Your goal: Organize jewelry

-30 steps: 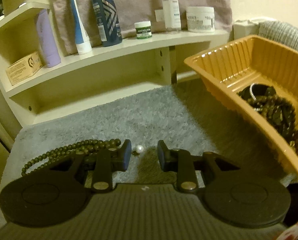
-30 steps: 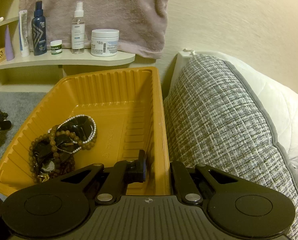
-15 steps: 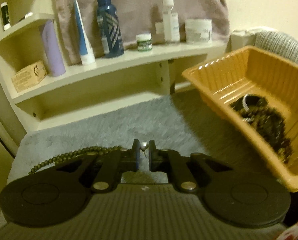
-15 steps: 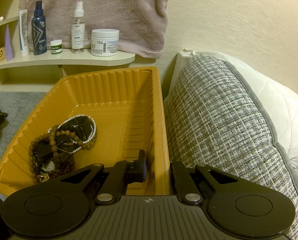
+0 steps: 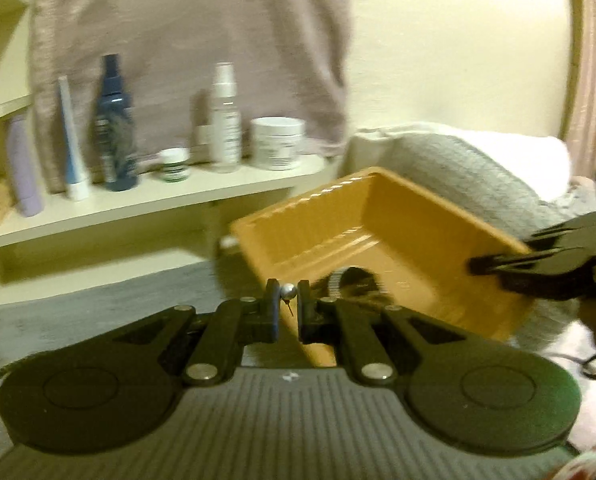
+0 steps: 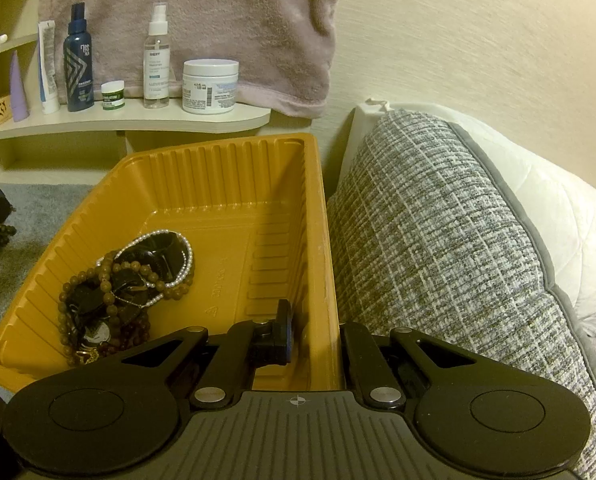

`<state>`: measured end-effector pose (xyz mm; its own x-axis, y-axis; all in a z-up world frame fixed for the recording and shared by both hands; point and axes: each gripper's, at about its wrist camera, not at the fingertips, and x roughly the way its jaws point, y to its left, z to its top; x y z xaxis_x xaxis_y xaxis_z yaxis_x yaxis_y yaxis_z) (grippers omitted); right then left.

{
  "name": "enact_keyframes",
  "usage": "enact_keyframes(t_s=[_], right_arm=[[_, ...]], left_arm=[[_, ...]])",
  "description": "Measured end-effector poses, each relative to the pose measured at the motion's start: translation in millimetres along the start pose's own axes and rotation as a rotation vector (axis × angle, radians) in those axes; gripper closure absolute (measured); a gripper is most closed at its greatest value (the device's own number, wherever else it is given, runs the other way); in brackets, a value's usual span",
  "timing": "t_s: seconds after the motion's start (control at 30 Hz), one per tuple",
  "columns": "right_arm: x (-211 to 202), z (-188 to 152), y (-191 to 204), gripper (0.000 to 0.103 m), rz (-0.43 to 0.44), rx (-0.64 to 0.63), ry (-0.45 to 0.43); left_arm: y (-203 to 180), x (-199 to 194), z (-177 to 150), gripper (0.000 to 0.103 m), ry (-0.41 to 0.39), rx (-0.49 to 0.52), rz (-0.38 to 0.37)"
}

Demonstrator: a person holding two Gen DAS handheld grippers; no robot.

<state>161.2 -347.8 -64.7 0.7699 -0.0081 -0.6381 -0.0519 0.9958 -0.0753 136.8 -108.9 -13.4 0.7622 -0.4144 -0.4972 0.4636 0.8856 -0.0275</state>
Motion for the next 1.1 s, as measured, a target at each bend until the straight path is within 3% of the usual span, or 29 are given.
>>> enact_keyframes(t_s=[0.2, 0.5, 0.77, 0.83, 1.1], right_arm=[[-1, 0, 0, 0.097, 0.002, 0.002, -0.001], [-2, 0, 1, 0.097, 0.001, 0.002, -0.001], [-3, 0, 2, 0.097, 0.001, 0.004, -0.001], [-3, 0, 2, 0.097, 0.001, 0.003, -0.002], [-4, 0, 2, 0.097, 0.000, 0.003, -0.001]], left_arm=[[-27, 1, -5, 0.096, 0.021, 0.037, -0.074], [-42, 5, -15, 0.096, 0.049, 0.048, -0.109], [-47, 6, -17, 0.095, 0.062, 0.060, -0.113], [-48, 6, -18, 0.081, 0.065, 0.060, -0.110], [-33, -3, -25, 0.081, 0.060, 0.038, -0.048]])
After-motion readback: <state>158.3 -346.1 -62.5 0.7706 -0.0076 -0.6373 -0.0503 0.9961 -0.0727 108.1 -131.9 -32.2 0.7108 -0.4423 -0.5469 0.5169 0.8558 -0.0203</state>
